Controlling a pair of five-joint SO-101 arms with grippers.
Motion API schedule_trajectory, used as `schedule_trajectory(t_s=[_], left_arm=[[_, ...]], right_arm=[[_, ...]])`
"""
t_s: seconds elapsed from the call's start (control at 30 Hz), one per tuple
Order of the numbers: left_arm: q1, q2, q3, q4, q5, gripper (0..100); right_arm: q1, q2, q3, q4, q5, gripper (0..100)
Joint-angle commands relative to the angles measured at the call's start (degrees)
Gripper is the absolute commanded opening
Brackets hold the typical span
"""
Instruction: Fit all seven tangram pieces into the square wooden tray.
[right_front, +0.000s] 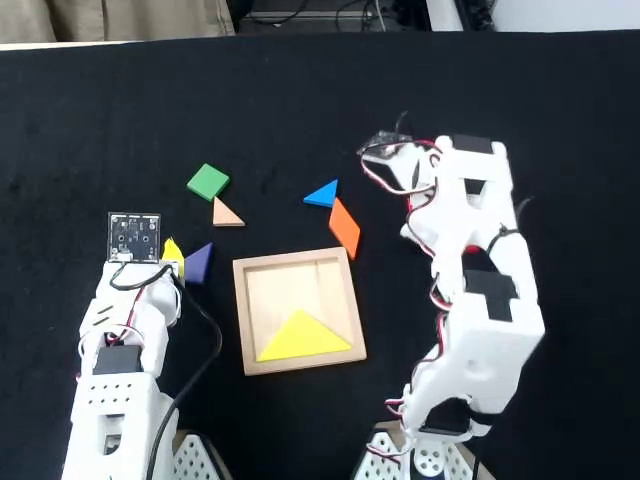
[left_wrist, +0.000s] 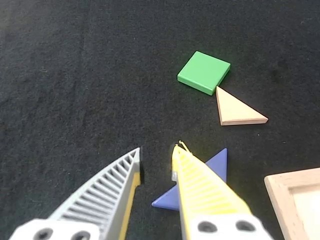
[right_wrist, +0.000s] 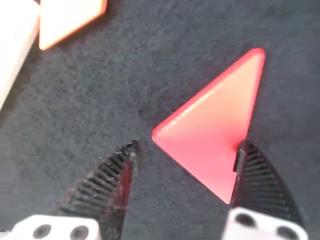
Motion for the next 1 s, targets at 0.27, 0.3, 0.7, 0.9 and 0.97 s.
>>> schedule_trajectory(t_s=[0.27,0.3,0.7,0.9,0.97], left_arm=[[0.22,-0.62,-0.40,-1.32,-0.44,12],[0.22,-0.62,-0.40,-1.32,-0.44,12],[0.31,-0.62,-0.40,-1.32,-0.44,12],[0.31,-0.62,-0.40,-1.32,-0.44,12],[0.31,-0.62,-0.40,-1.32,-0.44,12]], right_arm=[[-0.44,5.85,-5.05,-1.58,0.26,29.6],[-0.44,6.29,-5.41,-1.58,0.26,29.6],[-0.79,8.31,-5.67,-2.64,0.62,18.0],[-0.35,8.13,-8.22,-2.20,0.53,7.0],[-0.26,8.04,-9.54,-0.79,0.53,4.0]])
